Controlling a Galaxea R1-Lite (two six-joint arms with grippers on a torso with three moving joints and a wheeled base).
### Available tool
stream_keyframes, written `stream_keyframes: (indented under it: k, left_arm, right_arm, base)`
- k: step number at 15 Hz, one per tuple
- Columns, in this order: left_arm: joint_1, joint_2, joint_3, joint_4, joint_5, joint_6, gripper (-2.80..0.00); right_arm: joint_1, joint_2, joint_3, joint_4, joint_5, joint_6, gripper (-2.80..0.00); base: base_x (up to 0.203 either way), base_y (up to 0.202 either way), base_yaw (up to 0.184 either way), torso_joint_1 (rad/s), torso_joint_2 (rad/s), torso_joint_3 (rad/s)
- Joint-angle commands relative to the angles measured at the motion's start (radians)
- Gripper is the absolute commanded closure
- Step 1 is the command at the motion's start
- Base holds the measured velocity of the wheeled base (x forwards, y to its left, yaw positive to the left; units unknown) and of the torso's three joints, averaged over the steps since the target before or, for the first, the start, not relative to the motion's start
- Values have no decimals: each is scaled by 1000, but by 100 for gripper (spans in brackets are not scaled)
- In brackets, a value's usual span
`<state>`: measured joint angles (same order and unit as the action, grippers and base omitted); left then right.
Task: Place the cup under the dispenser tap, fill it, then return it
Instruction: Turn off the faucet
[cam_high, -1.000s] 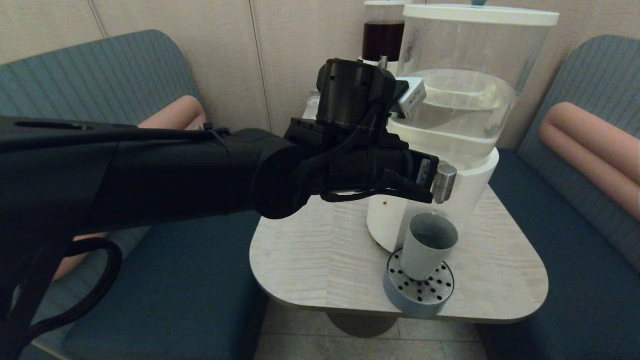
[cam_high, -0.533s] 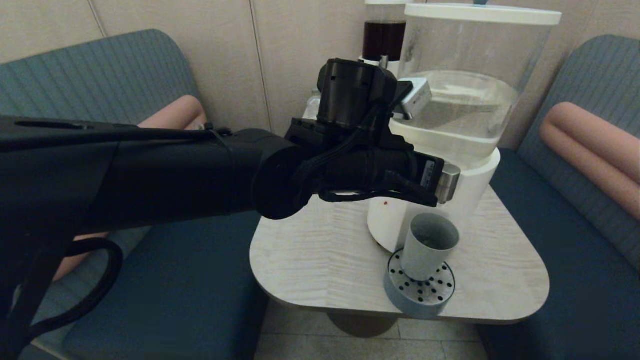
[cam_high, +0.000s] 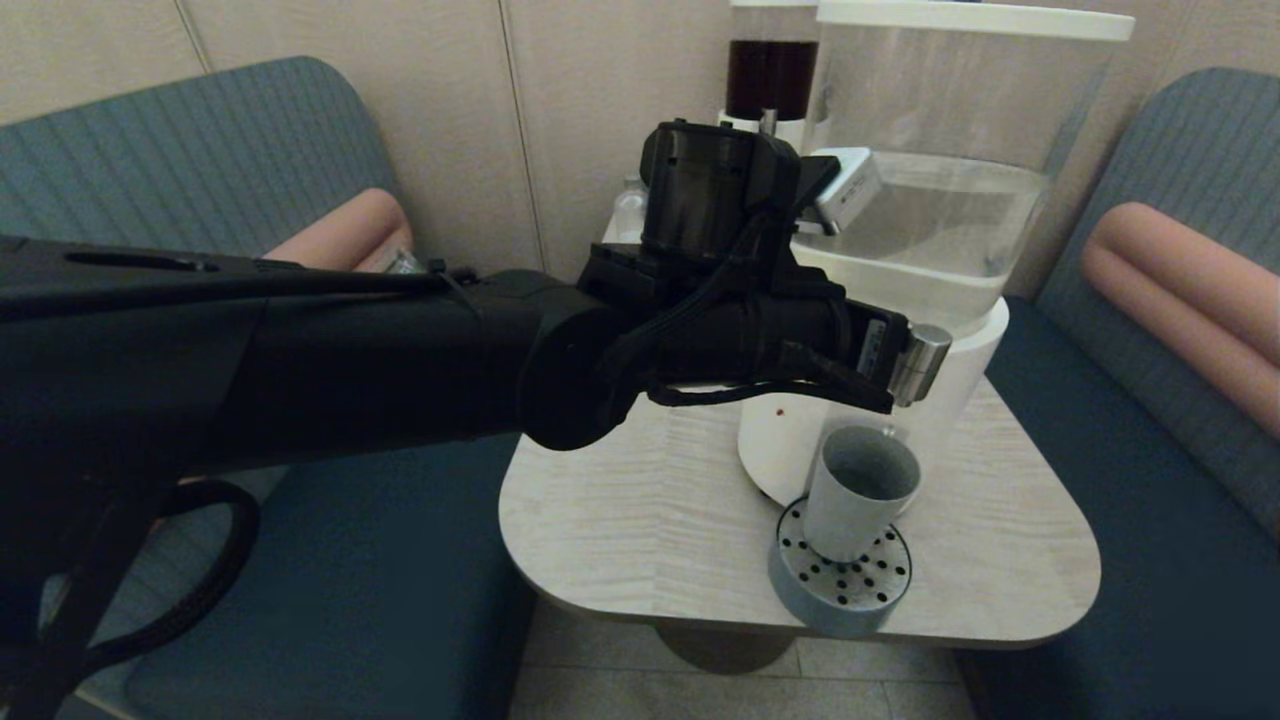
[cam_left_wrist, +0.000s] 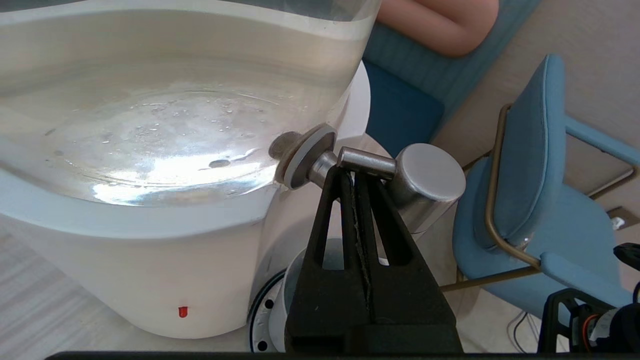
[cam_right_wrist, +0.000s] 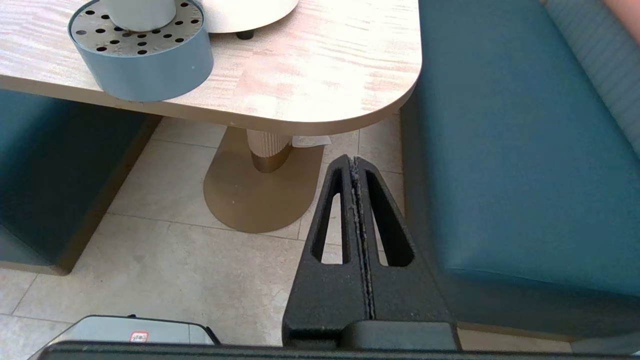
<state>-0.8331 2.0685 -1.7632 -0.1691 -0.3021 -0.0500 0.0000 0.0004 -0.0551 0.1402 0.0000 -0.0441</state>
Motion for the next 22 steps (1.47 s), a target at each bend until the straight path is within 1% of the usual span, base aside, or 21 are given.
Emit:
stream_keyframes:
  k: [1,7,9,12,22]
  left_arm:
    - [-1,-4,2,-3,-2,-1,0]
    - [-4,10,5,-6,-2,9,0]
    - [-3,11,28,-33,0,9,0]
    - [-4,13,88,-117,-2,7,0]
    - [-4,35,82,-132,-3,9,0]
  right_arm:
    - [0,0,0,1,0,0,0]
    - [0,0,0,1,0,0,0]
    - [0,0,0,1,0,0,0]
    - [0,0,0,1,0,0,0]
    - [0,0,0,1,0,0,0]
  base:
    - [0,0,0,0,0,0]
    - [0,0,0,0,0,0]
    - [0,0,0,0,0,0]
    - [0,0,0,0,0,0]
    - [0,0,0,0,0,0]
